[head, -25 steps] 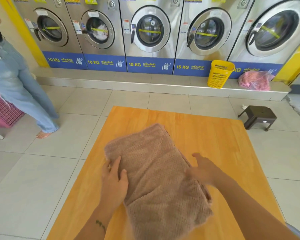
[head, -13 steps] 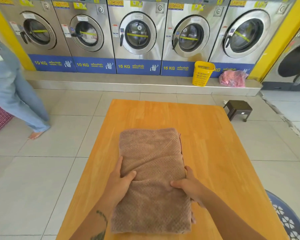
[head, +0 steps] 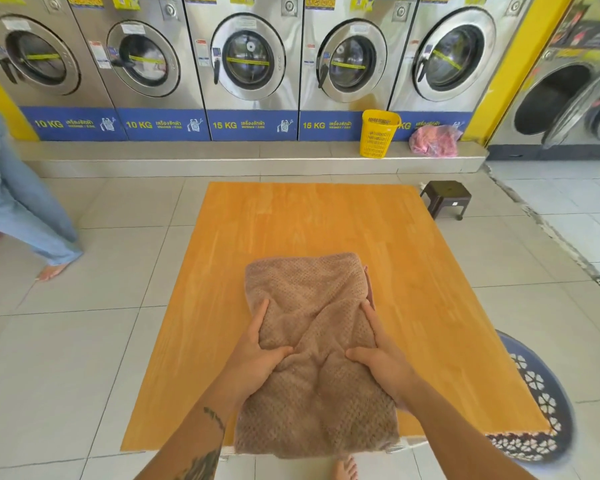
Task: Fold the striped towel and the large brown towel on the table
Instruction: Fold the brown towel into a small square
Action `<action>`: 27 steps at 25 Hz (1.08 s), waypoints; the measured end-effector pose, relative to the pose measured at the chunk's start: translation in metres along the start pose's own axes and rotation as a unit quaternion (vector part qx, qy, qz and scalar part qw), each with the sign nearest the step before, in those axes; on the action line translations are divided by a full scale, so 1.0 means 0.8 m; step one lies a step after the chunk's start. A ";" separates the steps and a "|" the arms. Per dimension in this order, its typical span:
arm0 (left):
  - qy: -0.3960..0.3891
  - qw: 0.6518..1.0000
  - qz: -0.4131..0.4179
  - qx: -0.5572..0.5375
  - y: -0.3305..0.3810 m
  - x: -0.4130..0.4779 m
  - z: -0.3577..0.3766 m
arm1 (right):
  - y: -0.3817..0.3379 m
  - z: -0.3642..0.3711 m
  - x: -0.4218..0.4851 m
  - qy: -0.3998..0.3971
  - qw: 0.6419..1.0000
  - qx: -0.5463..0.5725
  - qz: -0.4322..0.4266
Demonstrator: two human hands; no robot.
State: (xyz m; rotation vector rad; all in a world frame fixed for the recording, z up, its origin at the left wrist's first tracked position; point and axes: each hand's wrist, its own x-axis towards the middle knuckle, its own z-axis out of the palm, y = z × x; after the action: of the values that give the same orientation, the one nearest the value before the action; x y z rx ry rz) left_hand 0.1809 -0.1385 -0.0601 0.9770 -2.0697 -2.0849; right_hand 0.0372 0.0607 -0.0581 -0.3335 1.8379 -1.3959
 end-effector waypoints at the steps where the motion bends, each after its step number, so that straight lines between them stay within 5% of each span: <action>1: 0.008 1.000 0.009 -0.001 0.002 -0.001 0.007 | -0.001 -0.011 -0.006 -0.005 1.000 0.001 0.020; 9: -0.042 0.998 0.036 -0.034 0.052 0.021 0.128 | -0.003 -0.151 -0.064 0.081 0.993 0.062 0.056; 15: -0.093 0.994 0.052 0.010 0.099 0.061 0.325 | 0.025 -0.344 -0.105 0.171 0.984 0.051 0.023; 22: -0.055 0.992 0.056 0.096 0.127 0.132 0.605 | 0.077 -0.612 -0.072 0.178 0.983 0.003 0.038; 27: -0.032 0.987 0.021 0.159 0.116 0.191 0.707 | 0.121 -0.712 -0.028 0.155 0.984 -0.015 0.091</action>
State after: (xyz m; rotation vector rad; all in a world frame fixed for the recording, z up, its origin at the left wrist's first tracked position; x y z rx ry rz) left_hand -0.2349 0.2836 -0.0879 0.8965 -2.4860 -1.8235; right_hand -0.3321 0.5046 -0.0874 0.0407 2.0825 -1.3513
